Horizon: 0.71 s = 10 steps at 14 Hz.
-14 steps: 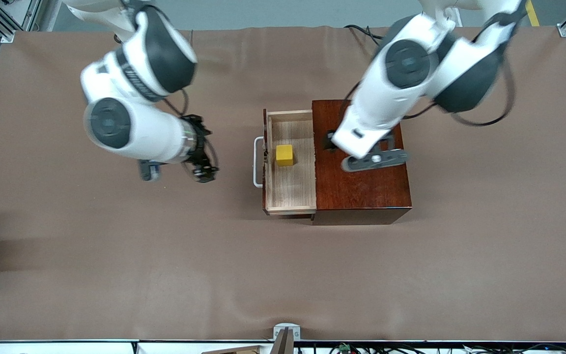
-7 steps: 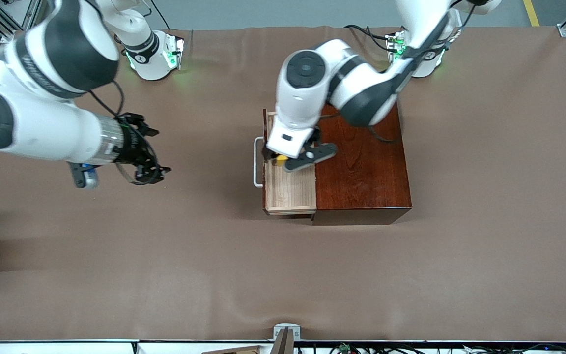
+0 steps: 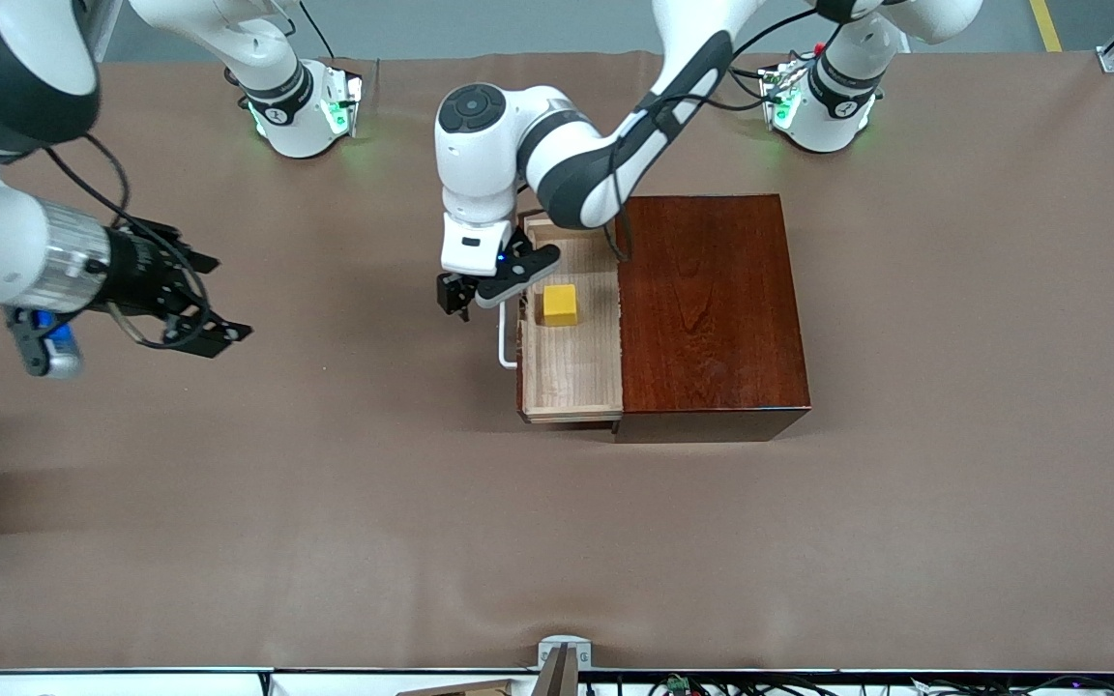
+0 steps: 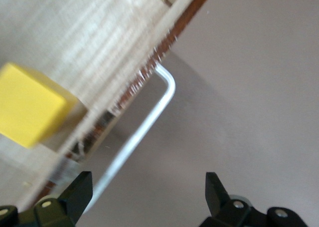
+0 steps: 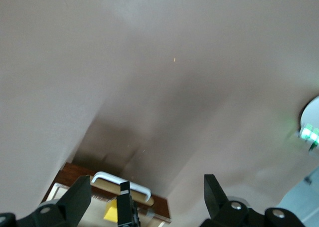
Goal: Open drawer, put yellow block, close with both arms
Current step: 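Withdraw the right gripper while the left gripper reaches the drawer front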
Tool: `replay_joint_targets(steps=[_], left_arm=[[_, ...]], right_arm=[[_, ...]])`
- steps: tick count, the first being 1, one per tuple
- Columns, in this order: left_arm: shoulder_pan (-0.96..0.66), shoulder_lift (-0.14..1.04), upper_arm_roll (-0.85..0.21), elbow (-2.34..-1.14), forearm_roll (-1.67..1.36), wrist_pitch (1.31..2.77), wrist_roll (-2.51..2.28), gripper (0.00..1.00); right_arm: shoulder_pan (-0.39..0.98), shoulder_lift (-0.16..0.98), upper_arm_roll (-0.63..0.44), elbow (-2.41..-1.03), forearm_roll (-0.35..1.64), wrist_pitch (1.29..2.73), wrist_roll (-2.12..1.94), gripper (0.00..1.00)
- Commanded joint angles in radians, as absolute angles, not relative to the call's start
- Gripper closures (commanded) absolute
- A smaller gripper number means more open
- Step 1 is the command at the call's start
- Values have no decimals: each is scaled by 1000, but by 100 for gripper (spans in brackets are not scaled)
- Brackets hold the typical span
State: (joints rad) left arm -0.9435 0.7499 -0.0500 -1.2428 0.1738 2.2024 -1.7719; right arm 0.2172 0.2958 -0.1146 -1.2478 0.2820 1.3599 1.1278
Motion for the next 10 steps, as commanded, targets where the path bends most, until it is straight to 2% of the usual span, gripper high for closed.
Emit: replay_joint_targets(steps=[1, 6, 10], left_arm=[[-963, 799, -28, -1195, 195, 2296, -1889, 0], [-994, 864, -3, -1195, 196, 2394, -2072, 0], [-988, 882, -6, -1198, 186, 2366, -2143, 0]], right_arm=[[183, 268, -100, -1252, 241, 1332, 1019, 0], [59, 258, -83, -1252, 242, 1279, 748, 0], [0, 256, -69, -1247, 215, 1238, 585, 0]])
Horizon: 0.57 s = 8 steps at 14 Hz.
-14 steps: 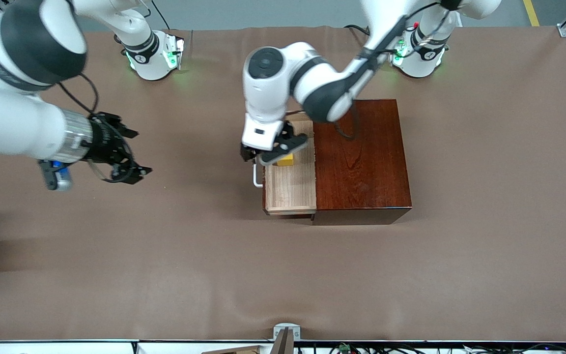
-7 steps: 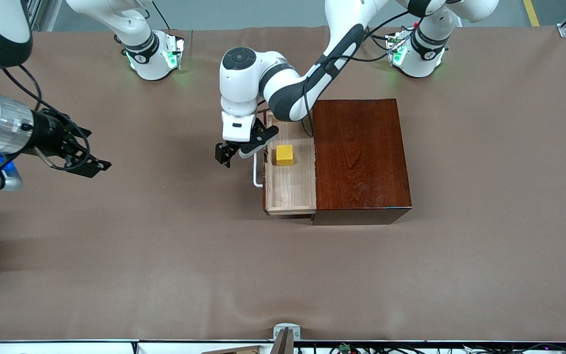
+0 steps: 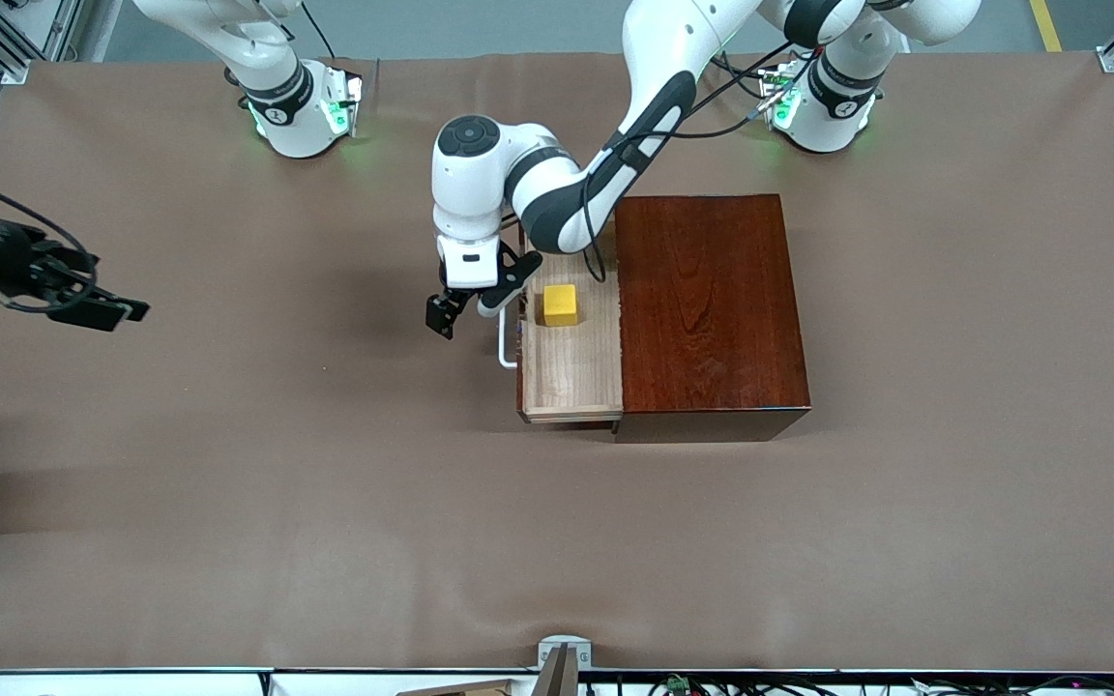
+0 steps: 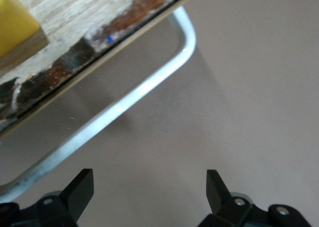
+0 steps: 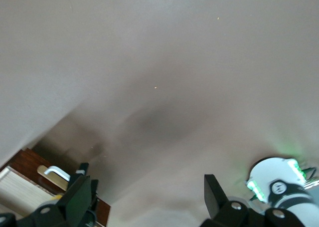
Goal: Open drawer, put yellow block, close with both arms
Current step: 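Withdraw the right gripper while the left gripper reaches the drawer front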
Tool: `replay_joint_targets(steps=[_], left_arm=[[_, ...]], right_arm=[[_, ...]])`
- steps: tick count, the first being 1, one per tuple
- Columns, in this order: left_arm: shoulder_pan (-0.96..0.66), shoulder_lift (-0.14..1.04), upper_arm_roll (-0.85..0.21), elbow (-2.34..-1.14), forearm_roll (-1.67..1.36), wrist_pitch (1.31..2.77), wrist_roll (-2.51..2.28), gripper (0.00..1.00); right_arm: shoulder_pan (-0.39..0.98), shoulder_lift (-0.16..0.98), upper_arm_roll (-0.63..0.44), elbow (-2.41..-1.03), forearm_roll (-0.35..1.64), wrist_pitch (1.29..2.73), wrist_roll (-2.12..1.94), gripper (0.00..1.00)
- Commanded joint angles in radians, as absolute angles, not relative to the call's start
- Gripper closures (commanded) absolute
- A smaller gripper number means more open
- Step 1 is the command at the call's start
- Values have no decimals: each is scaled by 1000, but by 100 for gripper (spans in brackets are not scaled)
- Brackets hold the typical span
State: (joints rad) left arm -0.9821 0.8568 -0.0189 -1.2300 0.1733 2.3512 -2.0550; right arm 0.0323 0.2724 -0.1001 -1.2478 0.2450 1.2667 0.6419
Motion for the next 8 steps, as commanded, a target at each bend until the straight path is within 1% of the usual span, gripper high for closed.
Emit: replay_joint_targets(steps=[1, 5, 8], left_arm=[[-985, 881, -8, -1198, 184, 2334, -2154, 0], [-968, 862, -3, -1198, 166, 2140, -2149, 0], [-917, 829, -8, -1200, 166, 2001, -2140, 0]], right_arm=[[-5, 244, -69, -1244, 198, 1227, 542, 0], [-5, 167, -71, -1256, 97, 1235, 263, 0], [-6, 112, -74, -1324, 63, 1253, 207, 0]])
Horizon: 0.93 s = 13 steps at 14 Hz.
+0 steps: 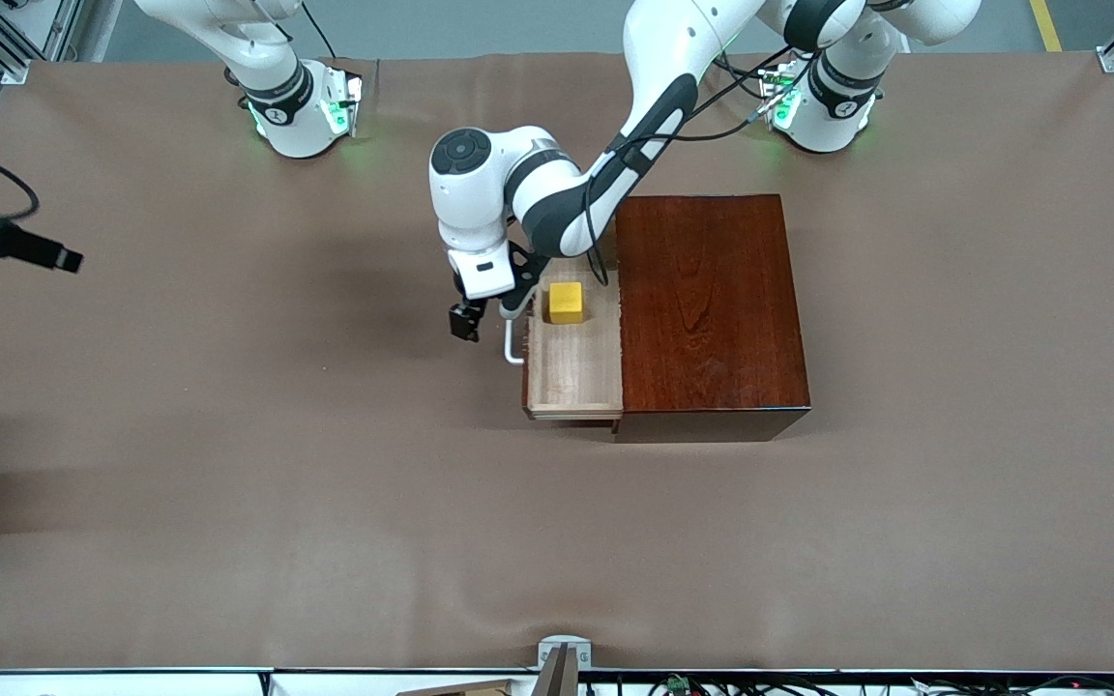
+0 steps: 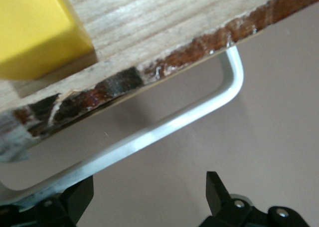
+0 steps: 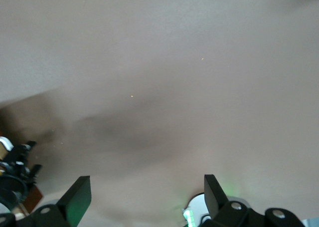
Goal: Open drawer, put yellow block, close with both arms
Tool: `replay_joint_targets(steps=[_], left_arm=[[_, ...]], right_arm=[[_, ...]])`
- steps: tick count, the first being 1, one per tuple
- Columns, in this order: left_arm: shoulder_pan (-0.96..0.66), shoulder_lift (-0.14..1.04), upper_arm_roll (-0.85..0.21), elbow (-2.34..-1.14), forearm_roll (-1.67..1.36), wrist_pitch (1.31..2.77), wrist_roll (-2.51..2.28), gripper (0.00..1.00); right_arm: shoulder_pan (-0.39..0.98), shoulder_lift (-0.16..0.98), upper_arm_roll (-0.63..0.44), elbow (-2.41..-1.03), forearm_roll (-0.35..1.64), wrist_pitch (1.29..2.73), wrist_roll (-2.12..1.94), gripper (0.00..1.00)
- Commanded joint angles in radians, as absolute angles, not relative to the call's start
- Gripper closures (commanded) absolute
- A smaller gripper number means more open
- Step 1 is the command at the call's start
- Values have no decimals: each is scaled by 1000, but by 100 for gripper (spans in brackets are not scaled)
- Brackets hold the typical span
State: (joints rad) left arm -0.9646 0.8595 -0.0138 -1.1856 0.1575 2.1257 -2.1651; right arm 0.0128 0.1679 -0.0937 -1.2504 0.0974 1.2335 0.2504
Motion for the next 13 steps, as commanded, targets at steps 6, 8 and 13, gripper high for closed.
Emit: replay_joint_targets(steps=[6, 8, 13], left_arm=[[-870, 801, -8, -1204, 143, 1841, -2141, 0], [-868, 798, -3, -1204, 133, 1816, -2144, 0], [-848, 788, -3, -1207, 135, 1761, -2146, 0]], right_arm=[[-6, -17, -80, -1535, 29, 1394, 16, 0], [-3, -43, -78, -1566, 17, 1394, -18, 0], [3, -103, -74, -1652, 9, 1472, -26, 0]])
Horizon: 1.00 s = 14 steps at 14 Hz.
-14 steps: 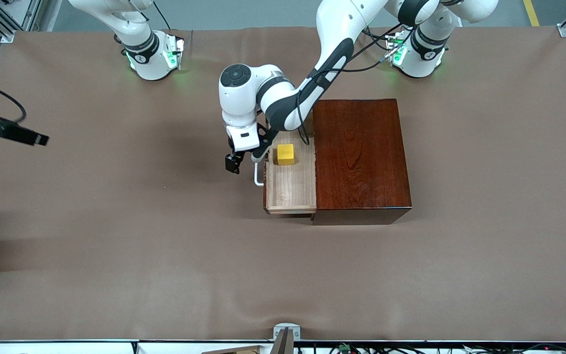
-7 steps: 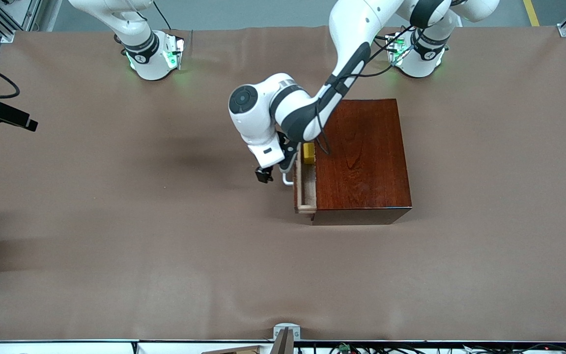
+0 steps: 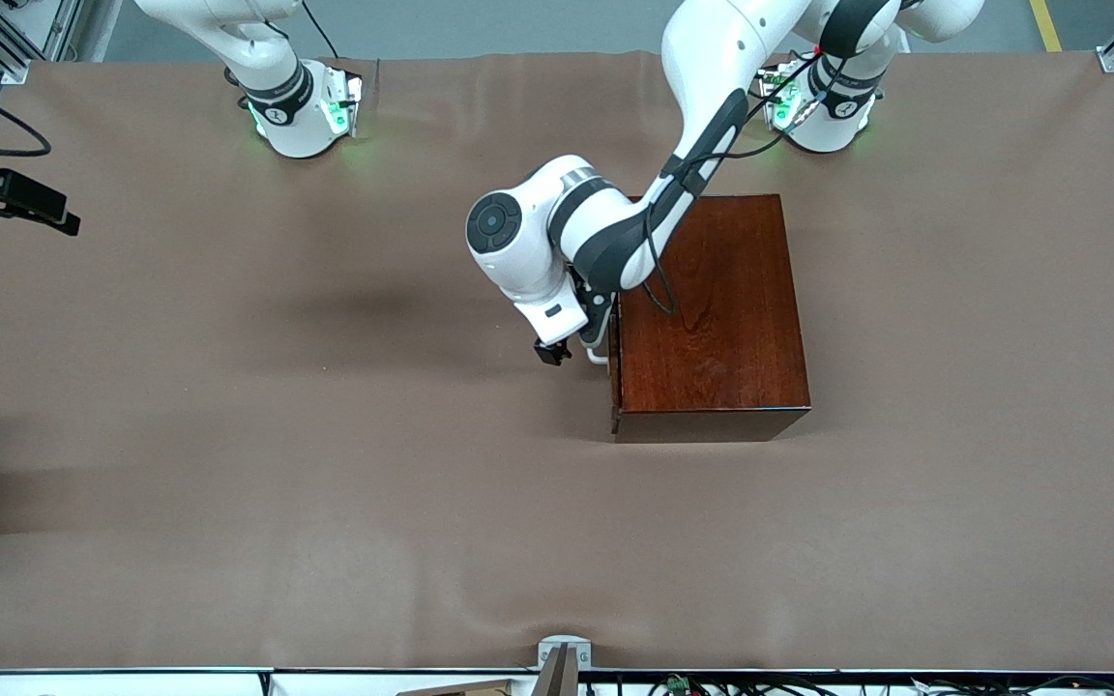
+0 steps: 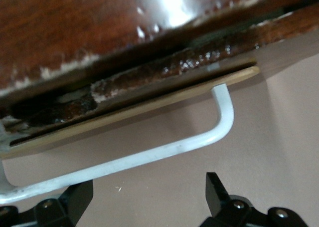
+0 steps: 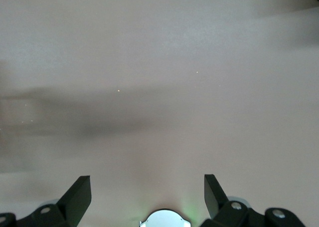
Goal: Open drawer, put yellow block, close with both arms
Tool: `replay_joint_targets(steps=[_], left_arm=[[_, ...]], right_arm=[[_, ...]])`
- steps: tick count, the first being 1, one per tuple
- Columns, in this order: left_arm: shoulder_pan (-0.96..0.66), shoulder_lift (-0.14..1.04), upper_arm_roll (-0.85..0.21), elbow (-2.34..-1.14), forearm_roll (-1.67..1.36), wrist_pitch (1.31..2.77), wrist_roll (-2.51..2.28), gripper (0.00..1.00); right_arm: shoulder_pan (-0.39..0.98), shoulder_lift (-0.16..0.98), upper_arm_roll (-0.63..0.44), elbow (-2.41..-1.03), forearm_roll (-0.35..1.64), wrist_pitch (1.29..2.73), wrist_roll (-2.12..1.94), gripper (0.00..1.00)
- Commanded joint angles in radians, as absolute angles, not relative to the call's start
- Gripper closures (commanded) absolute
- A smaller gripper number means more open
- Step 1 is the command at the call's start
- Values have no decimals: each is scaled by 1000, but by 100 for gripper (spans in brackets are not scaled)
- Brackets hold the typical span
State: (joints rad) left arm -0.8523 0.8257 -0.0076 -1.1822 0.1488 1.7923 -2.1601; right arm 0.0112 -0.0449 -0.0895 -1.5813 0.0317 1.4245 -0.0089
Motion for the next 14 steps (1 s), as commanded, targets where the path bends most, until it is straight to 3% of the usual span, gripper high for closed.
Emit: replay_joint_targets(steps=[1, 5, 11, 14], left_arm=[[-850, 788, -2, -1210, 135, 1755, -2148, 0], [-851, 784, -6, -1210, 144, 1738, -2143, 0], [-905, 790, -5, -1203, 196, 1753, -2137, 0], [-905, 721, -8, -1203, 196, 1776, -2100, 0]], right_arm=[[3, -100, -71, -1643, 9, 1483, -29, 0], [6, -86, -69, -1551, 9, 1463, -31, 0], [29, -86, -71, -1554, 17, 1428, -32, 0], [20, -84, -74, -1557, 21, 1430, -31, 0]])
